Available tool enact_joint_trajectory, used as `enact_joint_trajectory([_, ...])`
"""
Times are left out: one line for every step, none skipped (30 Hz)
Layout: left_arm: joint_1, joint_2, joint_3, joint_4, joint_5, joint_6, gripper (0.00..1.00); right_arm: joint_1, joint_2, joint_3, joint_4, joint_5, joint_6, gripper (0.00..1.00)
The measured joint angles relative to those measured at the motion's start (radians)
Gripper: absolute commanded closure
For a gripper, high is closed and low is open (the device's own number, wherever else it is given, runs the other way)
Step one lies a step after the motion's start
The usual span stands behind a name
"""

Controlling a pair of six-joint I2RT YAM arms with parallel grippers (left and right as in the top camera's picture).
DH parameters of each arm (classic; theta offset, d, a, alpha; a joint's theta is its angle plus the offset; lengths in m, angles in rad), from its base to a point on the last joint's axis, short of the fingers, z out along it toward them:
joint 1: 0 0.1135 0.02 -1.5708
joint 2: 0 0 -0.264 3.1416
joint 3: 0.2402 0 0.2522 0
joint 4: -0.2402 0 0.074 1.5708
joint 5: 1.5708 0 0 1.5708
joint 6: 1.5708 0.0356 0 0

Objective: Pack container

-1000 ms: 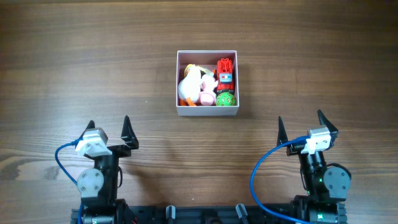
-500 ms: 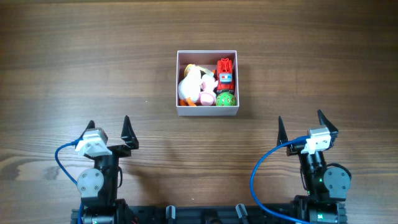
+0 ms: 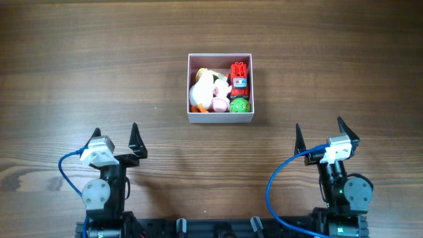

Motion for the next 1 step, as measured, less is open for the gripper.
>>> enact_joint_trajectory([0.0, 0.0, 0.0, 0.0, 0.0, 0.0, 0.0, 0.0, 0.0, 0.0, 0.0, 0.0, 0.0, 0.0])
